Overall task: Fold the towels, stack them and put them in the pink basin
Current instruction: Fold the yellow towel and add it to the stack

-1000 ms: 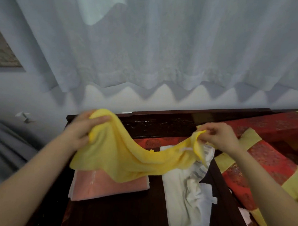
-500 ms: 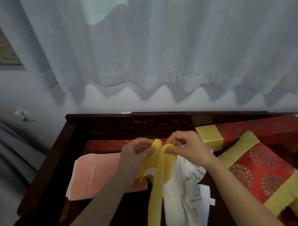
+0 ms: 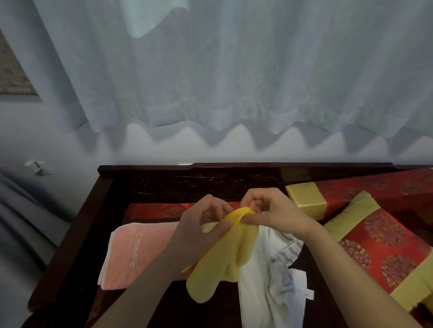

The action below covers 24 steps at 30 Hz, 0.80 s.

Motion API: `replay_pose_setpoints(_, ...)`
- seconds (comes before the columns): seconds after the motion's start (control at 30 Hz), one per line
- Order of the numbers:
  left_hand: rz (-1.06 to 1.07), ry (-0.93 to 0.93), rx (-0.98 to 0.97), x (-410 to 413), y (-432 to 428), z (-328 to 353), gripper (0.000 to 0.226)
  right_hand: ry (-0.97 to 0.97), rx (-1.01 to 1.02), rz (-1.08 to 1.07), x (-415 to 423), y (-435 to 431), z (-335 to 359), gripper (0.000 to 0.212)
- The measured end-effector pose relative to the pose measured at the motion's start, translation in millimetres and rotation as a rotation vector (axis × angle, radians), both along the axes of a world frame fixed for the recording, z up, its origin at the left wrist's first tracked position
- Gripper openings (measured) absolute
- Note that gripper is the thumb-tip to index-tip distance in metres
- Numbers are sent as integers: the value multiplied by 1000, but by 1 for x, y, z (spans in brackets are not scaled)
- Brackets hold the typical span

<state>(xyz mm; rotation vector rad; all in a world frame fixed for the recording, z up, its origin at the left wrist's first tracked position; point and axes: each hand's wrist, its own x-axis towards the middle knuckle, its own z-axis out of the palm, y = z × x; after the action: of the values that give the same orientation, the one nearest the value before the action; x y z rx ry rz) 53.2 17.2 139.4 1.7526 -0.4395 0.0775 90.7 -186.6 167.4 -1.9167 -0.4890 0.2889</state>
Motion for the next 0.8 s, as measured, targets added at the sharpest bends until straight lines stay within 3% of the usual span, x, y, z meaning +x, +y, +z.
replay_pose_setpoints(0.17, -101, -75, 241, -3, 7, -17, 40, 19, 153, -21, 1, -8, 17, 22)
replay_pose_setpoints(0.33, -68, -64, 500, 4, 10, -54, 41, -17, 251, -98, 0, -17, 35, 13)
replay_pose_setpoints(0.43, -67, 82, 630, 2, 17, -81, 51, -87, 297, -182, 1, -27, 41, 18)
replay_pose_setpoints(0.5, -98, 105, 652, -2, 17, -91, 40, -124, 301, -258, 2, -33, 44, 20)
replay_pose_setpoints(0.57, -108, 139, 596, -6, 19, -85, 29, -153, 266, -326, 2, -40, 47, 16)
replay_pose_setpoints(0.67, -21, 216, 338, -1, 38, -56, 21, -215, 184, -494, 8, -64, 46, 20)
replay_pose_setpoints(0.73, 113, 142, 210, 11, 58, -28, 33, -204, 167, -598, 12, -83, 43, 19)
replay_pose_setpoints(0.8, 168, 71, 148, 24, 71, 2, 30, -177, 127, -605, 13, -98, 37, 12)
